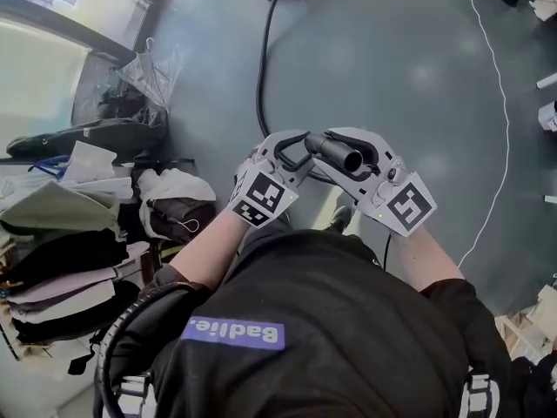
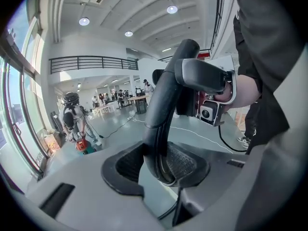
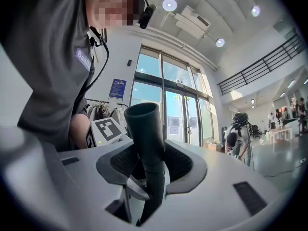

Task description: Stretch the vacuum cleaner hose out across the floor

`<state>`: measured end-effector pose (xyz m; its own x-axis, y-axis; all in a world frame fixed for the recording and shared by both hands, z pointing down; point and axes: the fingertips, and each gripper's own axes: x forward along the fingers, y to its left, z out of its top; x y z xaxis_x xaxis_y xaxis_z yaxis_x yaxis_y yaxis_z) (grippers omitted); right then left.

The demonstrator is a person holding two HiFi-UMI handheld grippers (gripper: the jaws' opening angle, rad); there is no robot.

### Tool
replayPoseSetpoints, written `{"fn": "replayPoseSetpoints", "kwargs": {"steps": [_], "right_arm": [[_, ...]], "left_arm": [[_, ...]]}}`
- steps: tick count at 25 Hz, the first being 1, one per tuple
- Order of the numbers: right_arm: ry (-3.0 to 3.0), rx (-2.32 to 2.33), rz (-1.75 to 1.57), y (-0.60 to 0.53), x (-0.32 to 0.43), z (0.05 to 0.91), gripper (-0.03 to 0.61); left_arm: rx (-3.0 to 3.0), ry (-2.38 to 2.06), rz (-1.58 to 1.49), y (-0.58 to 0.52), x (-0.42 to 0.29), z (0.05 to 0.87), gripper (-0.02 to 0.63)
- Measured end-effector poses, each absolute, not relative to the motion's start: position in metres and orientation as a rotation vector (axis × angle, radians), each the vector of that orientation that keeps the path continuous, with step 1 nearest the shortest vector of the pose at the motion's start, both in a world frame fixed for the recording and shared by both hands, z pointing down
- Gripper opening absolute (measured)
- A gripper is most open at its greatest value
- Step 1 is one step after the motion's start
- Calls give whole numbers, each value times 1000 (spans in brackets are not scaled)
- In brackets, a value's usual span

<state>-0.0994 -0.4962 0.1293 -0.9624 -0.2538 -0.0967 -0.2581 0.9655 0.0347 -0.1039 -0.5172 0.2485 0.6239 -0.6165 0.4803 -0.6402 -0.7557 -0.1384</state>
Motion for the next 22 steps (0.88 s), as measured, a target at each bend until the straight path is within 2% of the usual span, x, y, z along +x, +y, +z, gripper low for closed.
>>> {"fn": "replayPoseSetpoints", "kwargs": {"steps": [9, 22], "right_arm": [[3005, -515, 146, -410, -92, 111, 158], [3070, -857, 122, -251, -189, 110, 156]], "left_arm": [[2918, -1030, 744, -436, -97, 226, 155], [3015, -937, 494, -277, -186, 215, 156]]}}
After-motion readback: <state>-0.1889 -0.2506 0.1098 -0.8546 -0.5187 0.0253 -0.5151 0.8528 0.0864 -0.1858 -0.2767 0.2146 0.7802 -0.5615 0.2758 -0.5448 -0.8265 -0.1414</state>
